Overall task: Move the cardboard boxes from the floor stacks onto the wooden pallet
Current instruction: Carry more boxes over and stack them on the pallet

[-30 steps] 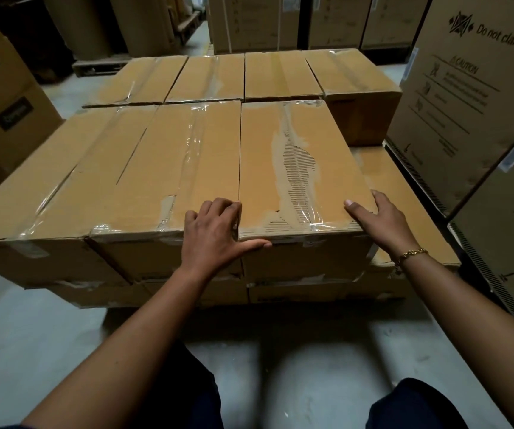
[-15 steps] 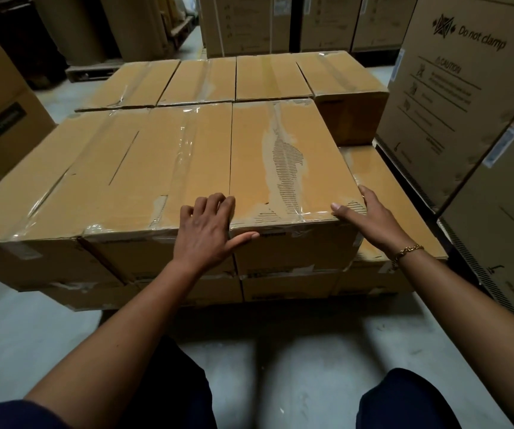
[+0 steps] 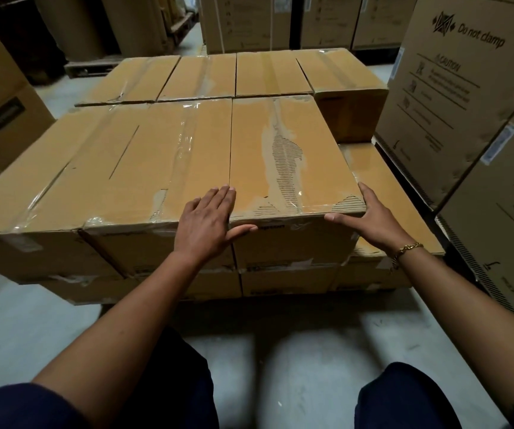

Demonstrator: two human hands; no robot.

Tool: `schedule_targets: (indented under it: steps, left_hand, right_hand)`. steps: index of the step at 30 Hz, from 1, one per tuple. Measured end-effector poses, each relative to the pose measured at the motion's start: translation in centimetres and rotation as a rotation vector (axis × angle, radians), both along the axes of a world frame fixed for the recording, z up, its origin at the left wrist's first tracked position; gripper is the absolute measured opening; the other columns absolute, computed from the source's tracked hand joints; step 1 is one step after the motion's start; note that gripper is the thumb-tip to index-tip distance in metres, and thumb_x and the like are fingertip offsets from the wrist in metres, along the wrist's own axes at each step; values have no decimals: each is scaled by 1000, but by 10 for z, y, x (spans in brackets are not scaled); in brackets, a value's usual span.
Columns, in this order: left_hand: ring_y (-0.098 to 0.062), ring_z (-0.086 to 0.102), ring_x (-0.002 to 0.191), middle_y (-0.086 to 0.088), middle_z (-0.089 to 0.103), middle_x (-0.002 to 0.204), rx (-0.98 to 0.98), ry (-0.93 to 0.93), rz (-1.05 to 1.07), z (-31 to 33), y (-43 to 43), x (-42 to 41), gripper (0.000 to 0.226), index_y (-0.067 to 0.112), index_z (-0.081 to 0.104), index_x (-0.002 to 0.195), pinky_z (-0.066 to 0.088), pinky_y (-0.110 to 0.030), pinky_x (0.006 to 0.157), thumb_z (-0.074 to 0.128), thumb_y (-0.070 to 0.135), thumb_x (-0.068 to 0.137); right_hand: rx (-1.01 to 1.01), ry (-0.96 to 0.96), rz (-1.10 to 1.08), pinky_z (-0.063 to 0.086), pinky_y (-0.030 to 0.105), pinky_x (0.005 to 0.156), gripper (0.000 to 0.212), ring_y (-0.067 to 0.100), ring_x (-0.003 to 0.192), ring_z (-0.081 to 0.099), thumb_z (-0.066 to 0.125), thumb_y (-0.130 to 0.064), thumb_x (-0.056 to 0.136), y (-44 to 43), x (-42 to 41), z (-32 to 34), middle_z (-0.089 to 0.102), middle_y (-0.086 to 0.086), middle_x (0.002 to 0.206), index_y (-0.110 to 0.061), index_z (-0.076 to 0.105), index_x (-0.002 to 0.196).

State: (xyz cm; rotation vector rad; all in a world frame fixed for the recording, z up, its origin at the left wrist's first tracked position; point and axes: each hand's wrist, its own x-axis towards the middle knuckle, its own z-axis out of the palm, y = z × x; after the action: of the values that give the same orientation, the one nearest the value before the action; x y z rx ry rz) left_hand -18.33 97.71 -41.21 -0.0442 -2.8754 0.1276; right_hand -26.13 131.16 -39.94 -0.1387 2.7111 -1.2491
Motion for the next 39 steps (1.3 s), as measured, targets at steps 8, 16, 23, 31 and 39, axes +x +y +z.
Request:
schedule_targets:
  steps: [8,16,23,31,39]
  left_hand:
    - [-23,36,148,-5,39,161,5,21,18,-2,3,-2,96,17,34,156,38,-45,112,22,85,90]
    - [-21,34,149,-3,36,162,20,19,51,-4,6,-3,96,19,32,157,35,-44,114,15,86,91]
    - [-20,32,150,-2,33,164,18,15,32,-6,2,-3,95,20,29,158,34,-45,116,14,85,91]
    - [-21,31,151,-1,31,165,22,15,21,-4,1,-3,96,20,29,158,34,-45,115,13,85,90]
    - [-21,30,151,-2,31,165,31,15,27,-5,3,-3,94,20,28,159,34,-46,115,16,84,92]
  right_hand:
    - [7,7,3,30,48,121,129,27,153,23,78,-71,61,1,-10,-4,19,0,169,-27,12,163]
    - [-5,10,8,31,50,121,134,26,153,25,77,-78,56,1,-16,-6,20,-2,169,-28,12,163]
    - [-11,22,14,29,48,122,134,26,153,22,77,-73,55,1,-16,-7,17,-2,170,-28,12,163]
    - [20,18,16,33,52,120,137,27,152,26,75,-80,52,2,-18,-9,20,-1,169,-30,11,163]
    - [30,30,15,33,50,120,136,28,152,26,74,-80,54,2,-16,-8,21,0,169,-28,12,163]
